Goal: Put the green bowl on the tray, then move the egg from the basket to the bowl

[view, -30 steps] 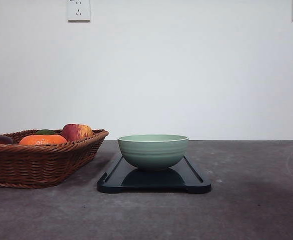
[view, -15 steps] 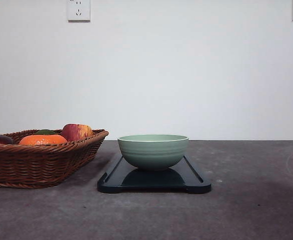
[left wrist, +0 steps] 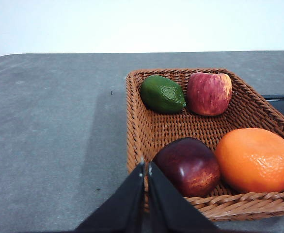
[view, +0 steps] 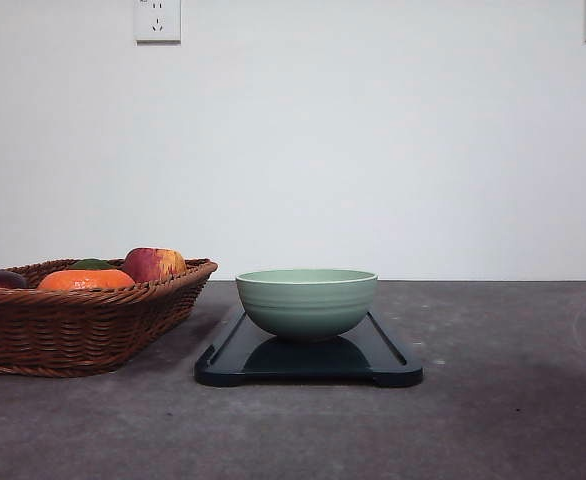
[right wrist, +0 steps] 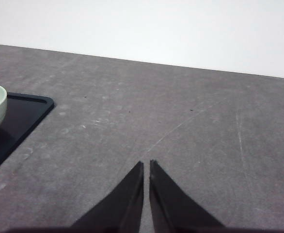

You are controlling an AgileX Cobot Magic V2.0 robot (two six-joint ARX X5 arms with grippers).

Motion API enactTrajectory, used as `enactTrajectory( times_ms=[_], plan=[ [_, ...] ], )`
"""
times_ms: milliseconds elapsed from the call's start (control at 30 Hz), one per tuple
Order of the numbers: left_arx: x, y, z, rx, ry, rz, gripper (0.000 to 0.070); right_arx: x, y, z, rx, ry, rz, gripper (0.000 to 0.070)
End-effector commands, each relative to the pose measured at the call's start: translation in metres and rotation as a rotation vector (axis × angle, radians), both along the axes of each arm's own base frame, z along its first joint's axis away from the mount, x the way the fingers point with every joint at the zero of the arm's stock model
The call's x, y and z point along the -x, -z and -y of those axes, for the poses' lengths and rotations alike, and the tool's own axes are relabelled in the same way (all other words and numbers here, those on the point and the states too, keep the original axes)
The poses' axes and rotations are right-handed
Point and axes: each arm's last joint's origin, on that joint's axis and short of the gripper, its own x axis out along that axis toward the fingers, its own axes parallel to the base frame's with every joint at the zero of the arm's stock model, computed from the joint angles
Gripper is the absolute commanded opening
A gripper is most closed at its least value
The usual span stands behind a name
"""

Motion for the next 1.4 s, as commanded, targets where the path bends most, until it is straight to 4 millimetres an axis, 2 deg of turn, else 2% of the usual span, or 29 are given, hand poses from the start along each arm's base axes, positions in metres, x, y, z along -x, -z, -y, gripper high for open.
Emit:
enactTrajectory(
  times_ms=[0,1367],
  plan=[
    [-0.0010,0.0052,0.0000,-0.009,-0.001,-0.005,0.0000,-0.0004,0.0001,0.0000,-0.018,0.002,0.007,0.0013],
    [-0.0010,0.0052,0.0000,-0.009,-0.001,-0.006,0.0000,-0.0004,0.0001,0.0000,-0.018,0.002,0.007,0.0014]
  ],
)
